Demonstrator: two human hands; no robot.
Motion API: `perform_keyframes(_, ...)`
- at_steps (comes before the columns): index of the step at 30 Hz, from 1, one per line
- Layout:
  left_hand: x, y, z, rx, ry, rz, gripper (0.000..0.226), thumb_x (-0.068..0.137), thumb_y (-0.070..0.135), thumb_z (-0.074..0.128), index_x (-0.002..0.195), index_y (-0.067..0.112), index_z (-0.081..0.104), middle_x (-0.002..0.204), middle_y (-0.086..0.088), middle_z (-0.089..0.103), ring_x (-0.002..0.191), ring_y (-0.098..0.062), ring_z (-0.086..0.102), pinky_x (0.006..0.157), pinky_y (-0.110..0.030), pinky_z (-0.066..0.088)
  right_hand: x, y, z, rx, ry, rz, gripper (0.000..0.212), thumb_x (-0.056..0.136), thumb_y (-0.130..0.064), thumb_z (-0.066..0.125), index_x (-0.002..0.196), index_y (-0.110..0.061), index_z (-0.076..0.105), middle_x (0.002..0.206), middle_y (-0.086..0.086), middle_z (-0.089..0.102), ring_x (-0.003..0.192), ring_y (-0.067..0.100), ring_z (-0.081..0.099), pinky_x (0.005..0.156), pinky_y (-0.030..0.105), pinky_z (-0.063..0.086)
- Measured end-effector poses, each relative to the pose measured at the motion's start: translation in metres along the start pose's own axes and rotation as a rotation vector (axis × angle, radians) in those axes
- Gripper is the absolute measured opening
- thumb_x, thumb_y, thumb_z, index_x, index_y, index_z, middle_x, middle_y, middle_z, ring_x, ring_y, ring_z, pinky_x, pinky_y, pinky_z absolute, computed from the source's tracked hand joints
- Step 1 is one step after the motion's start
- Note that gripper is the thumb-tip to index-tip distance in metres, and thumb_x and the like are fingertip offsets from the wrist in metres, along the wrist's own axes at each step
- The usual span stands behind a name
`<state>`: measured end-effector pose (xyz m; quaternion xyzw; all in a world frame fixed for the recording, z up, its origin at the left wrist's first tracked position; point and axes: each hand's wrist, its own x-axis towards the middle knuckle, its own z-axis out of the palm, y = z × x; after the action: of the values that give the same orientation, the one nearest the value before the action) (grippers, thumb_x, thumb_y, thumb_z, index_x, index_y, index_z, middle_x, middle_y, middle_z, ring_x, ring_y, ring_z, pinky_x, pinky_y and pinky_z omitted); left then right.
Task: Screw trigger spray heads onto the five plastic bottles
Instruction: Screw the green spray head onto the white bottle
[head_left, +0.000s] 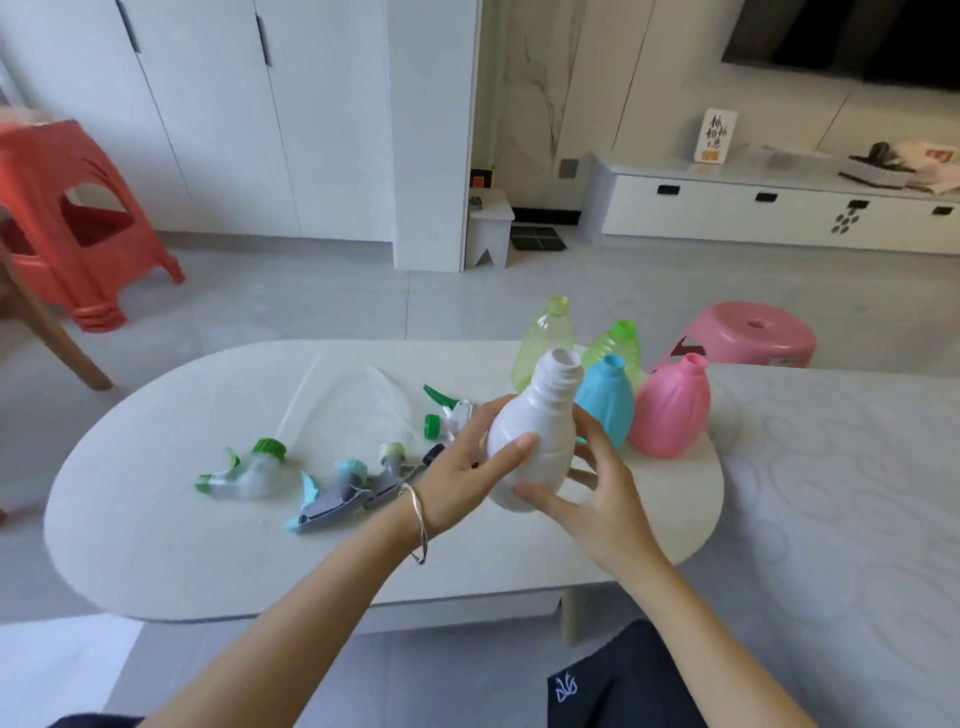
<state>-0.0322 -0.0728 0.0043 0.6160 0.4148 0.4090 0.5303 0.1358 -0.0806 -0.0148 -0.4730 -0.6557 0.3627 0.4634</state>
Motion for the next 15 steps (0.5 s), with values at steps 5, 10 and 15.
perform_keyframes(5,-0.036,0.024,-0.052,-0.008,0.092,-0.044,0.058,0.071,0.056,0.062,0.123,0.035,0.048,0.120,0.001,0.063,0.105,-0.012,0.065,0.077,-0.031,0.057,0.011,-0.047,0.042,0.046,-0.150,-0.057,0.073,0.065,-0.037,0.083,0.120,-0.059,0.040,0.114,-0.029,0.059,0.102,-0.007,0.057,0.072,0.011,0.050)
perform_keyframes(10,-0.072,0.027,-0.096,0.046,0.199,-0.061,0.070,0.060,0.055,0.071,0.122,0.031,0.050,0.117,0.002,0.066,0.104,-0.009,0.065,0.081,-0.026,0.056,0.017,-0.074,0.088,0.039,-0.337,-0.075,0.077,0.065,-0.045,0.079,0.127,-0.060,0.035,0.115,-0.029,0.058,0.105,0.001,0.059,0.076,0.023,0.056)
perform_keyframes(15,-0.096,0.018,-0.160,0.212,0.495,-0.053,0.059,0.050,0.063,0.070,0.104,0.043,0.053,0.102,0.011,0.066,0.086,0.006,0.063,0.066,-0.011,0.048,0.031,-0.067,0.133,0.019,-0.463,-0.101,0.072,0.075,-0.043,0.074,0.135,-0.050,0.034,0.134,-0.030,0.045,0.119,-0.008,0.047,0.092,0.015,0.046)
